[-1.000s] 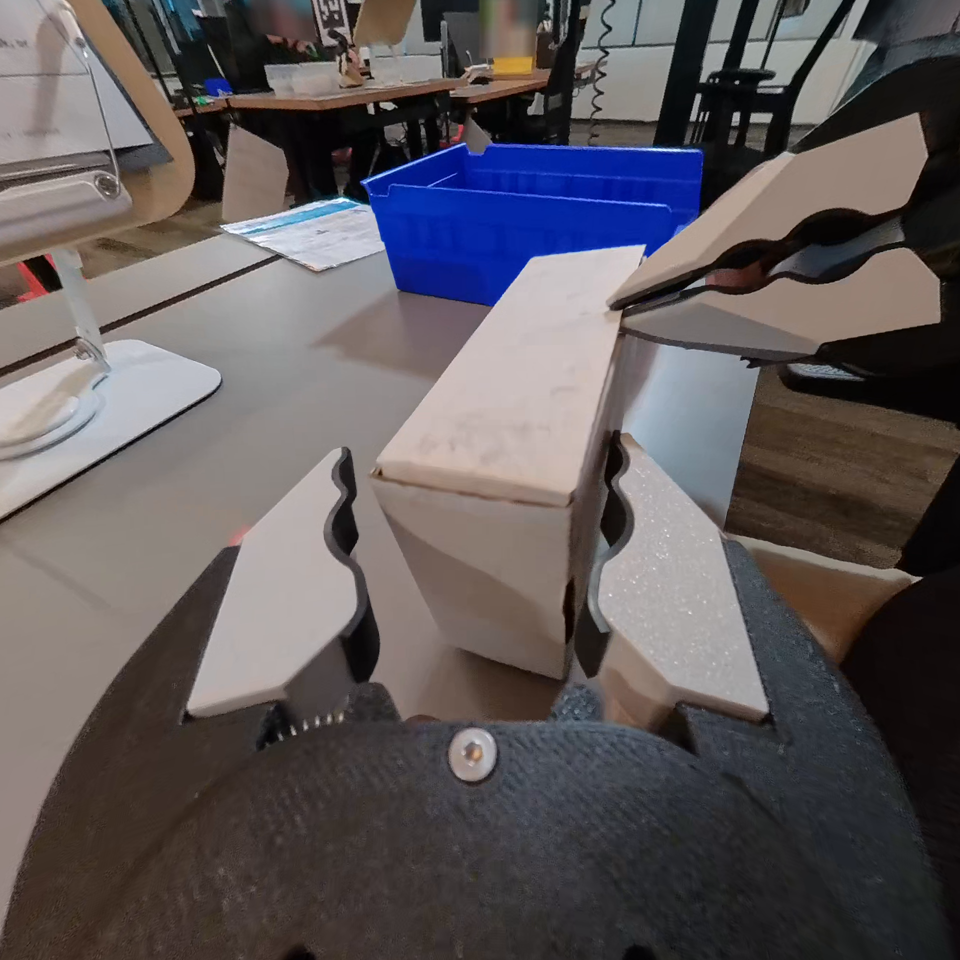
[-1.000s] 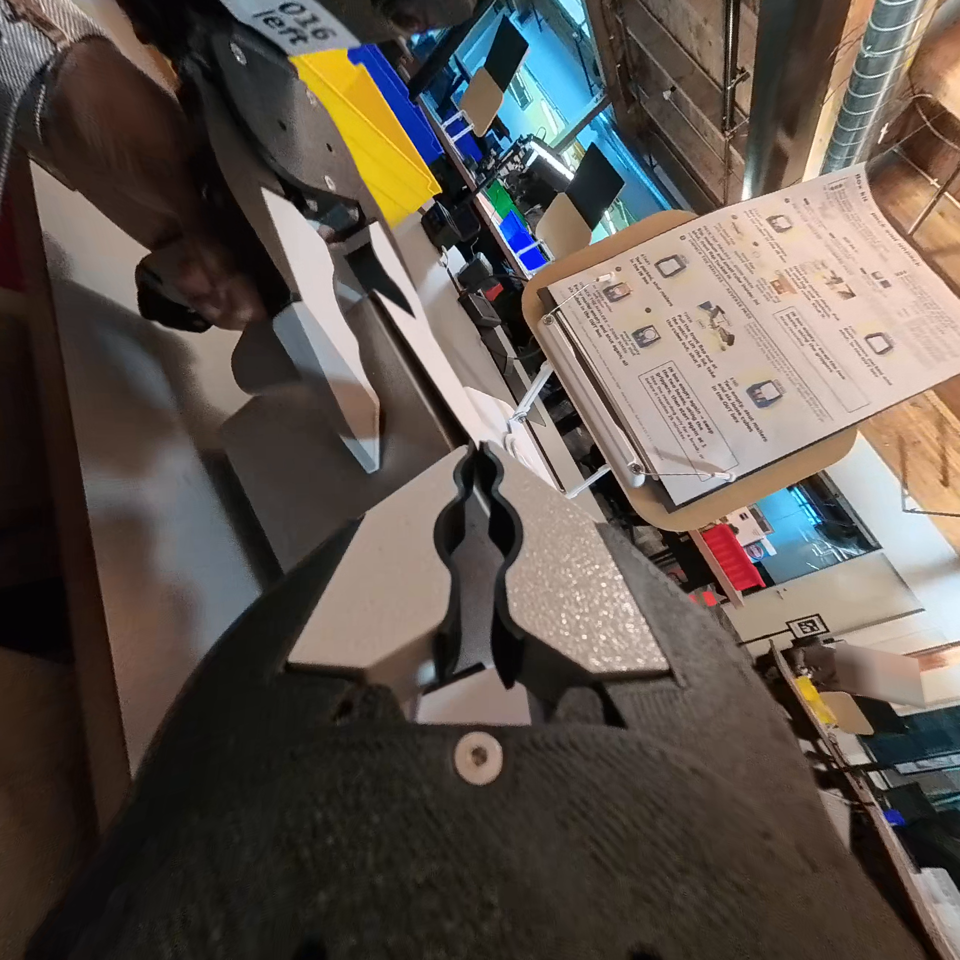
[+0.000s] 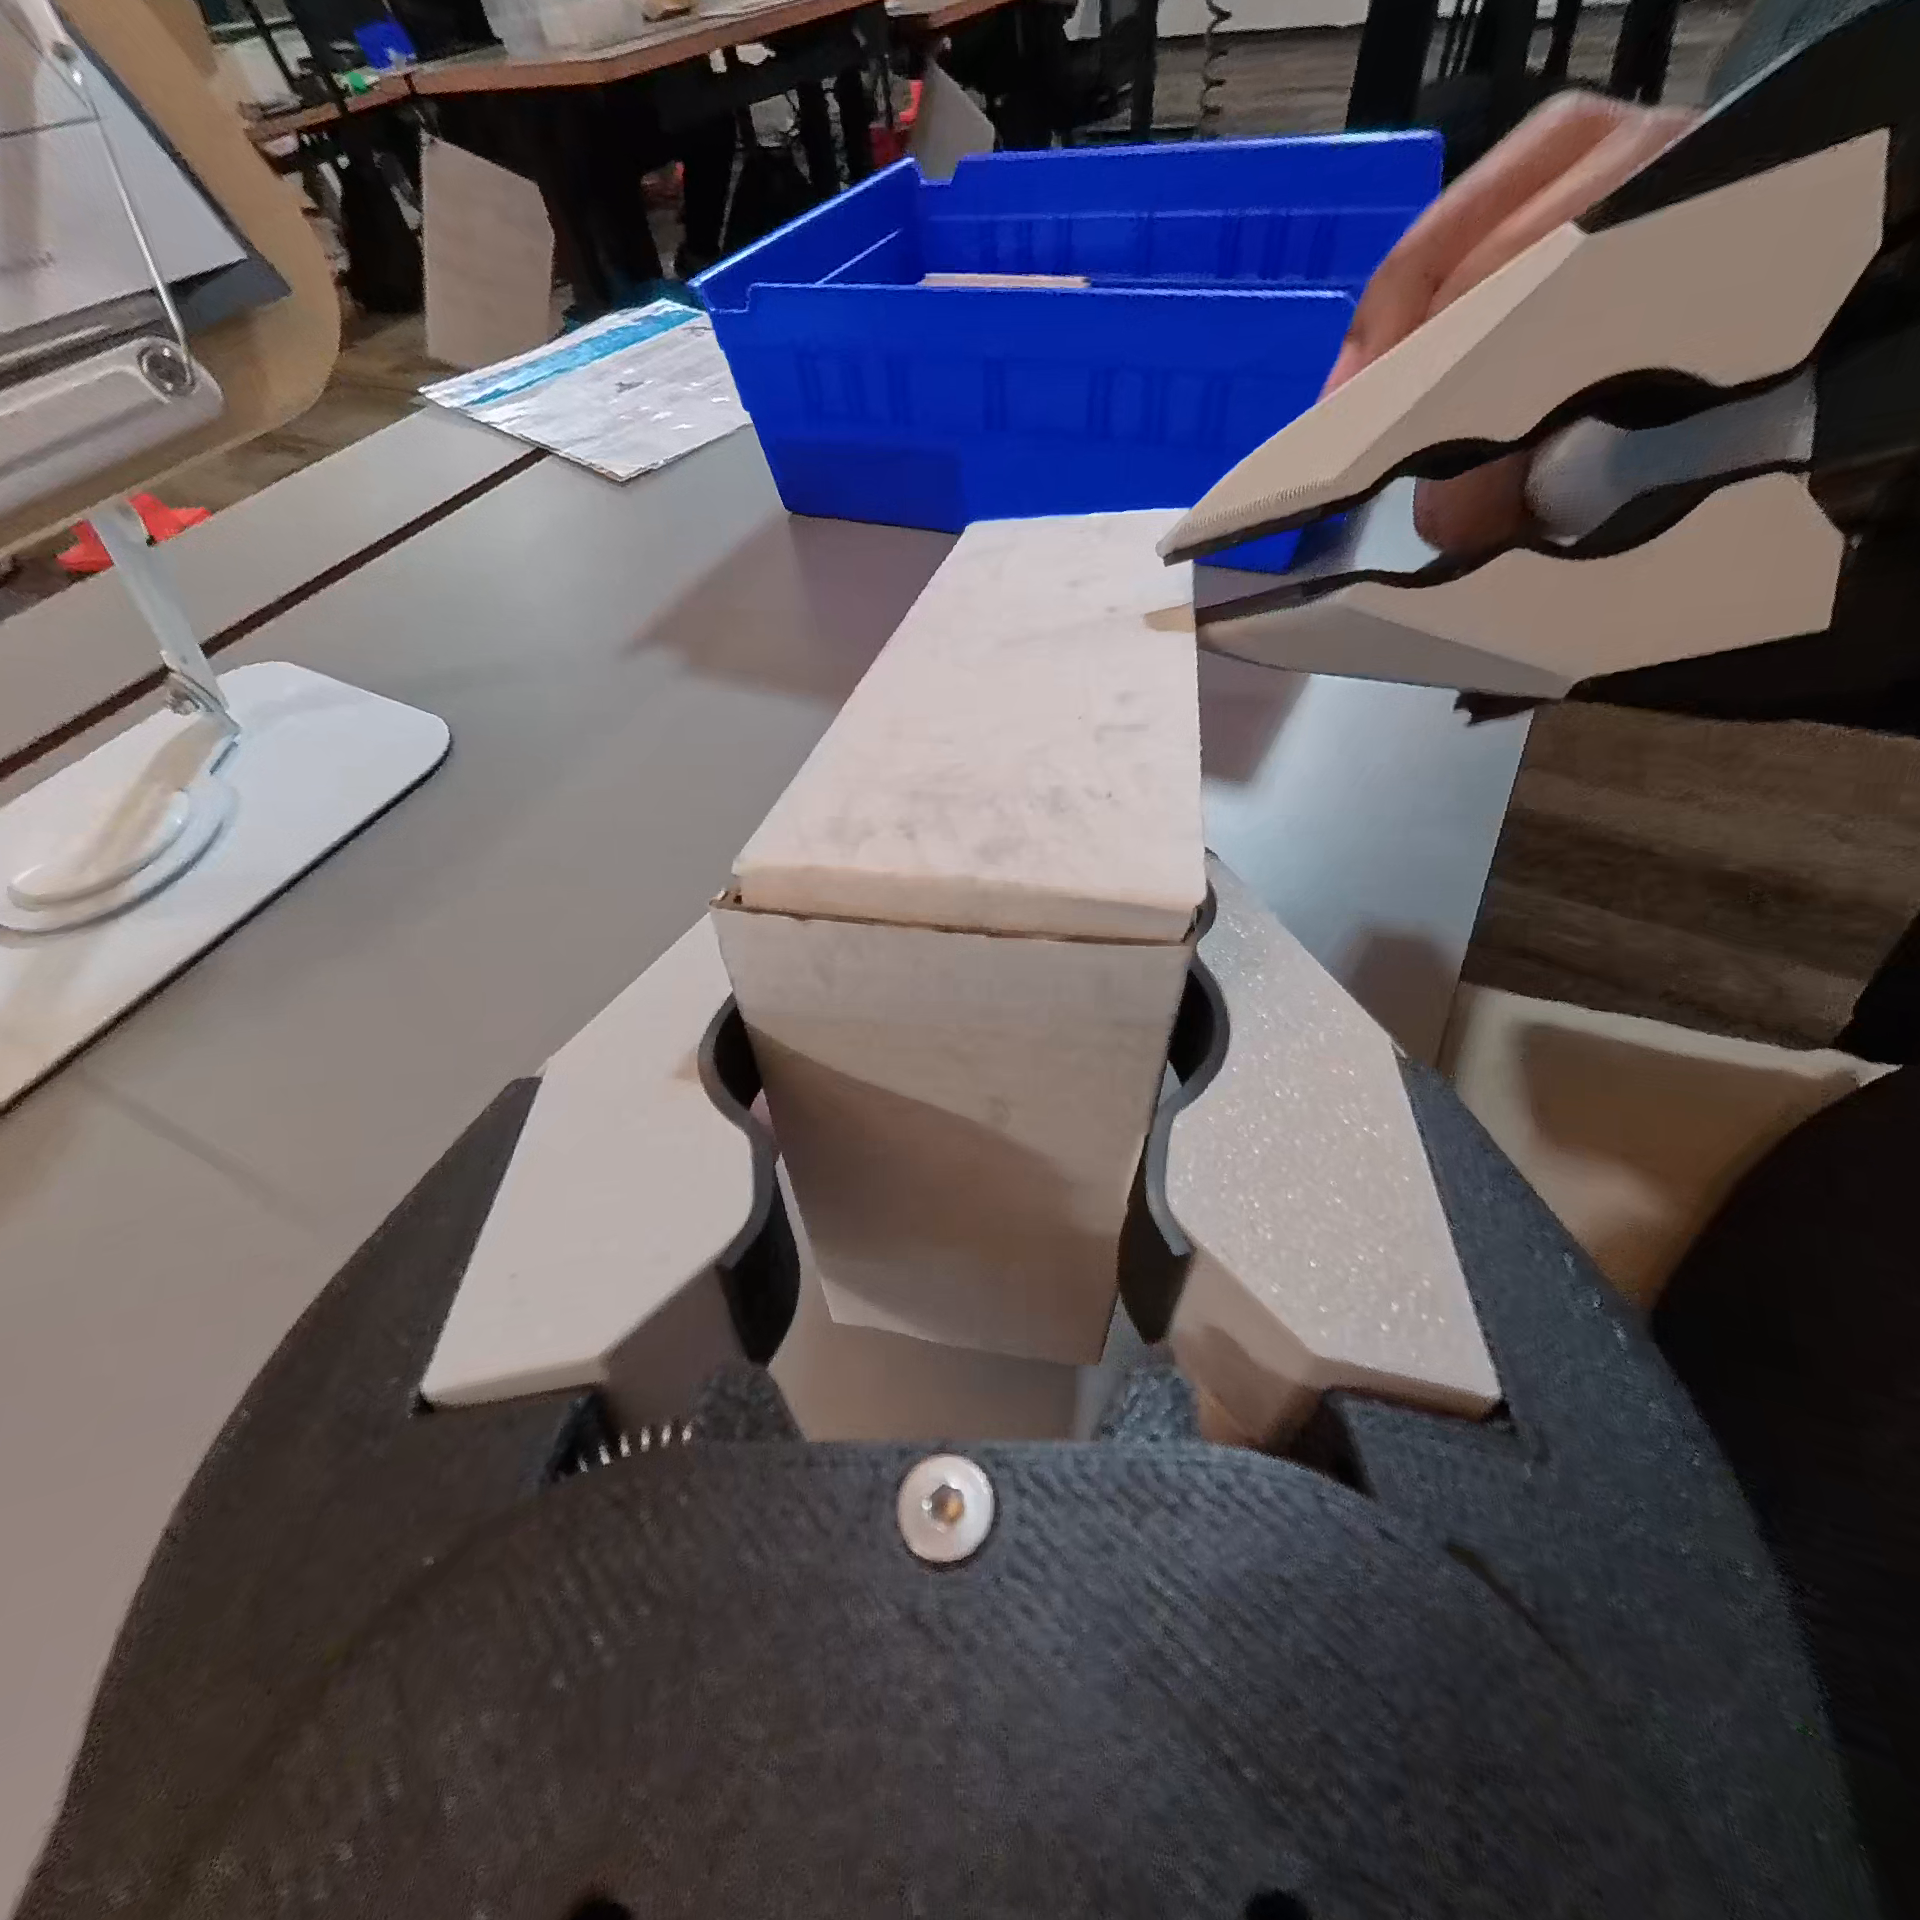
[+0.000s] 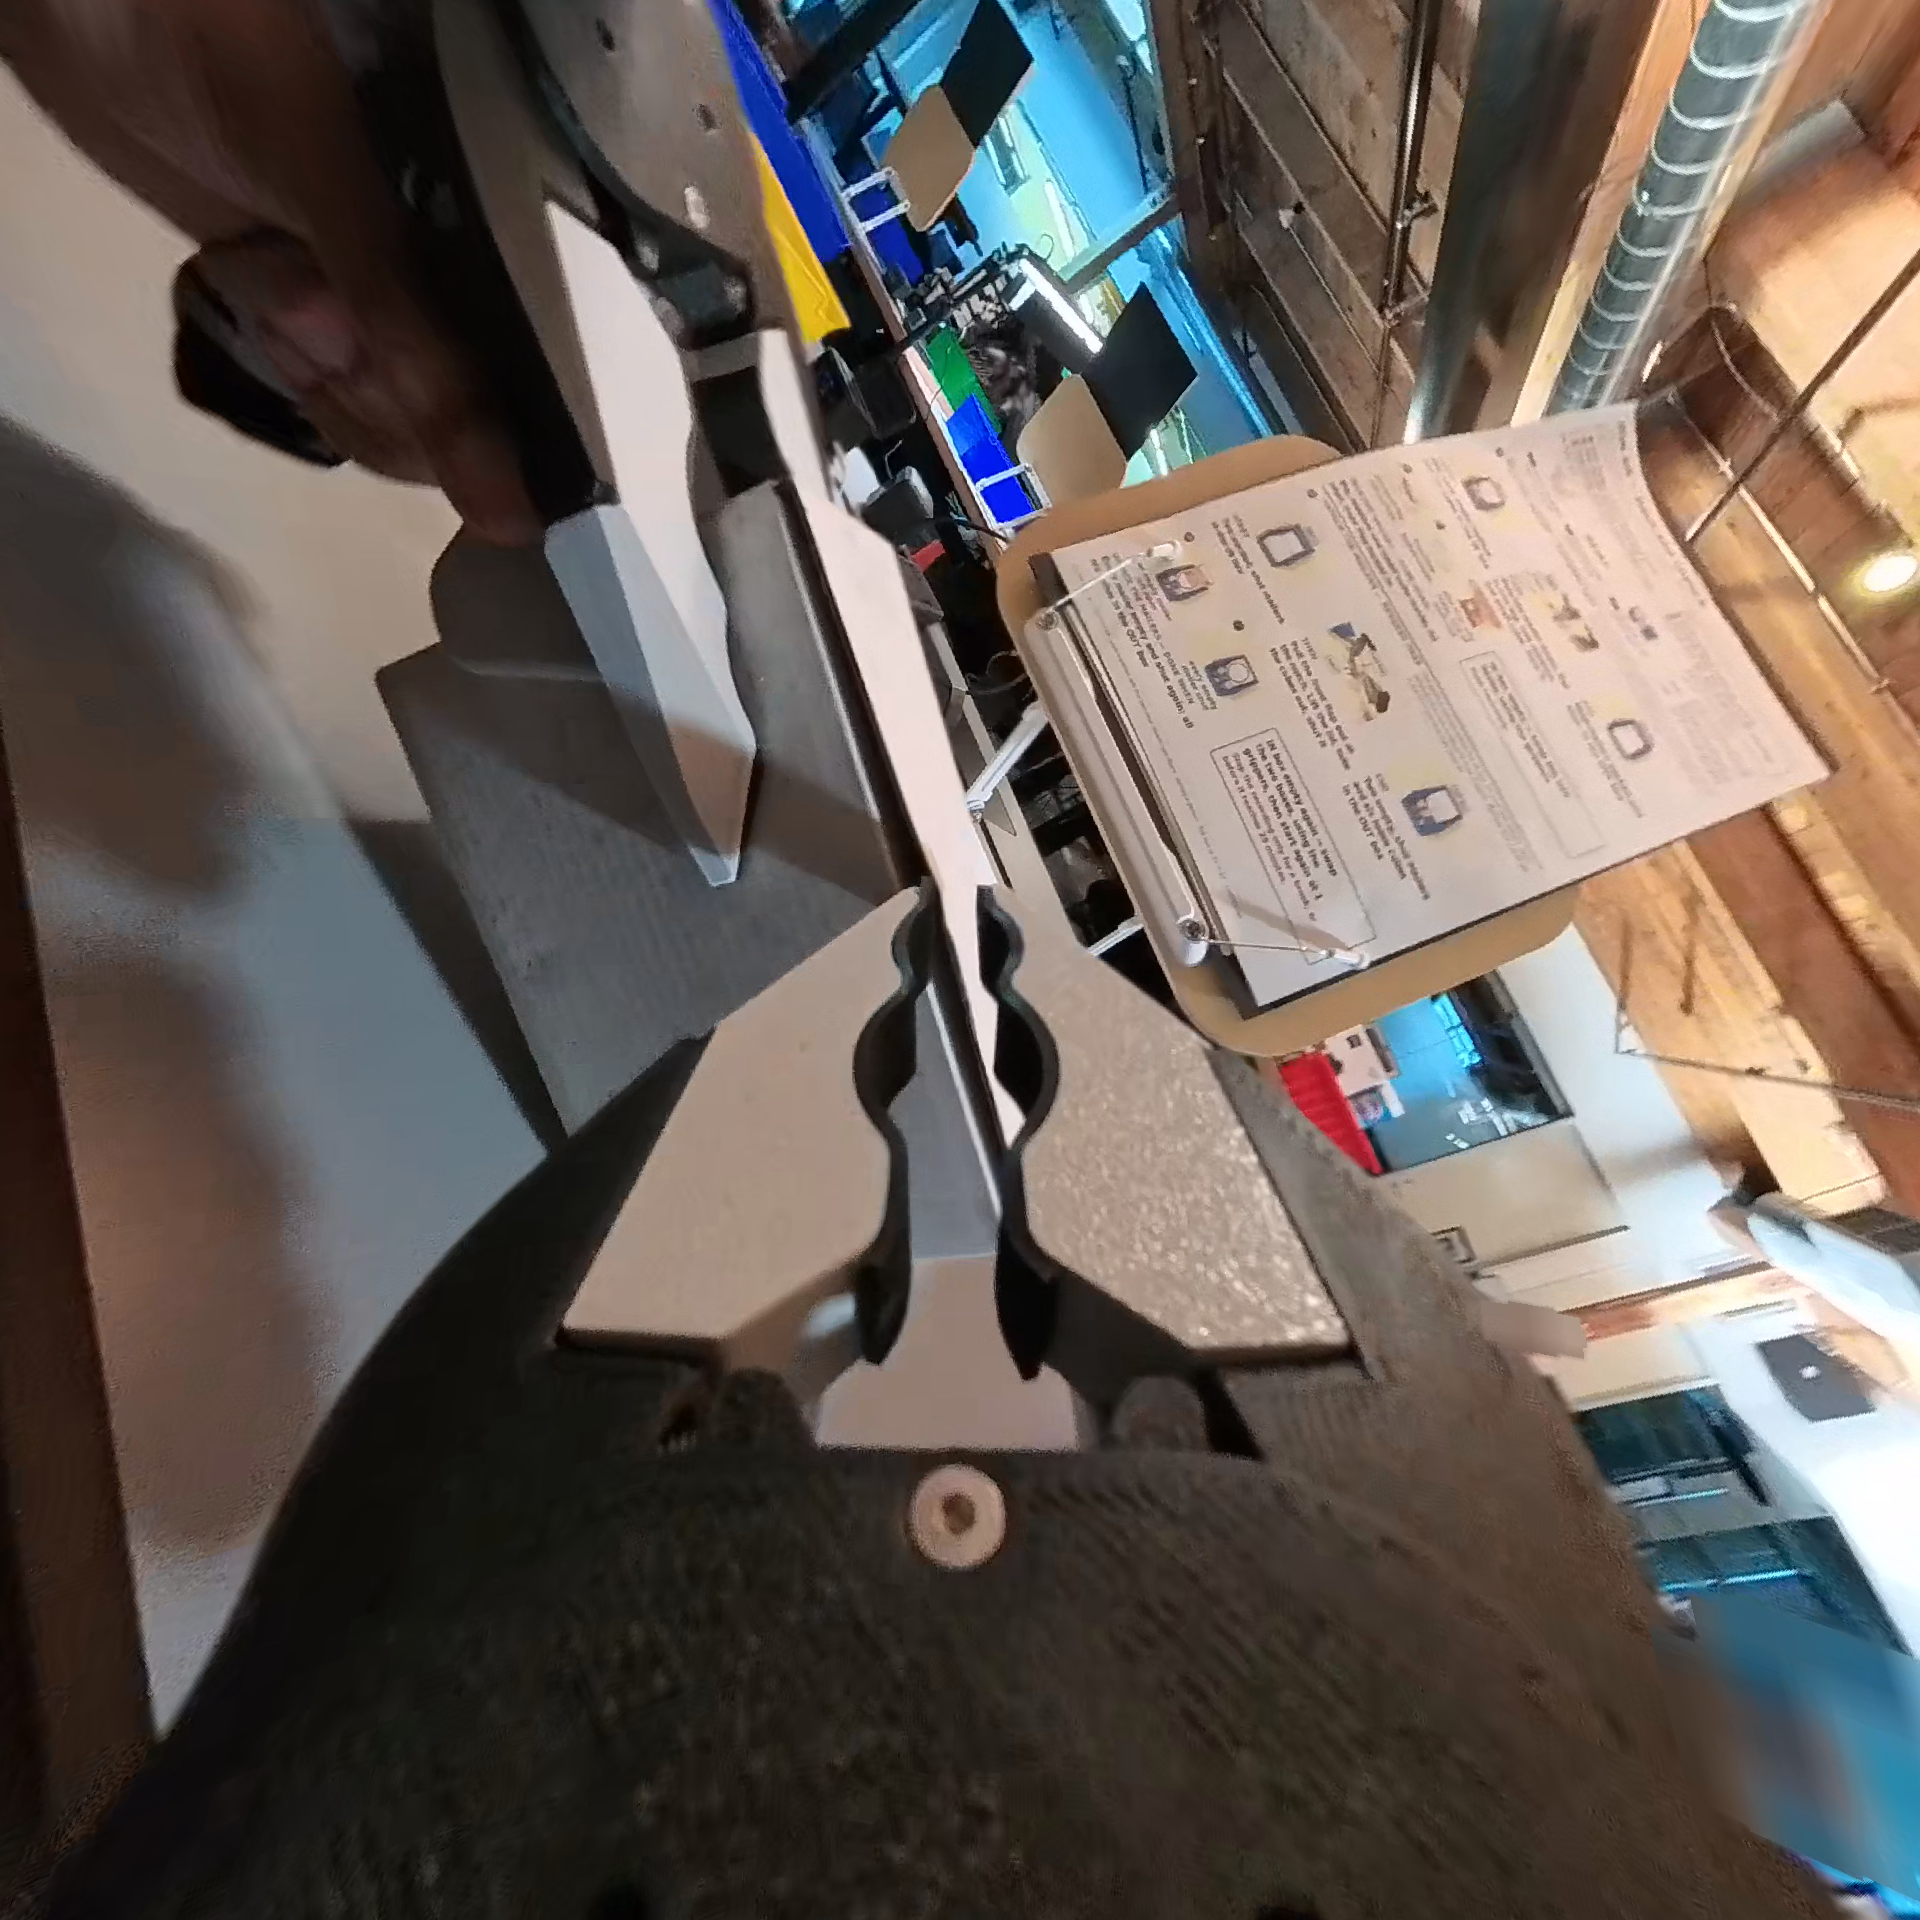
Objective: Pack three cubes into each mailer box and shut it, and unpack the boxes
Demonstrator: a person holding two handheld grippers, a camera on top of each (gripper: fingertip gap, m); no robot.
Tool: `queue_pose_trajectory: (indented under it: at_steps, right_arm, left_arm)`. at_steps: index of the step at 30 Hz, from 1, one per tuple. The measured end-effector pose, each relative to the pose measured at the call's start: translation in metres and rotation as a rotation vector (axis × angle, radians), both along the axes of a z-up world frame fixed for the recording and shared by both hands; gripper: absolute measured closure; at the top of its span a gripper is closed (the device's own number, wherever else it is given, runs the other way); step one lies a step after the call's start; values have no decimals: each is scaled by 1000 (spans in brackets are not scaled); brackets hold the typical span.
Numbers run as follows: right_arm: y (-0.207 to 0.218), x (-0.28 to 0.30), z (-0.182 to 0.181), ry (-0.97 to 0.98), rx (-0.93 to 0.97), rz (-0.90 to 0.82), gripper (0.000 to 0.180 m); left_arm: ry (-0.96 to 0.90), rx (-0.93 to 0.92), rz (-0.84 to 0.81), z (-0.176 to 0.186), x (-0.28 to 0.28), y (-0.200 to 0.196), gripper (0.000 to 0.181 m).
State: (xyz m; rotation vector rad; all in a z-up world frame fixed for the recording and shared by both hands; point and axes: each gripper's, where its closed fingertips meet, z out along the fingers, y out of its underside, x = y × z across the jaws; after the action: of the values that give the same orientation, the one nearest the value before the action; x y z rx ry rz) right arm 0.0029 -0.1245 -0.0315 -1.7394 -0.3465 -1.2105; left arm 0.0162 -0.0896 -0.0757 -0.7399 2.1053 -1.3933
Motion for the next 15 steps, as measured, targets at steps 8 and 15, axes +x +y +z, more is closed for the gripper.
queue_pose_trajectory:
  at_steps: [8,15]
  right_arm:
    - [0,-4,-9,-173,-179,-35,178]
    - [0,-1,-3,65,-40,-19,177]
  left_arm:
    - [-95,229,9,-11,-3,0,105]
    - [-61,224,6,-16,-4,-4,105]
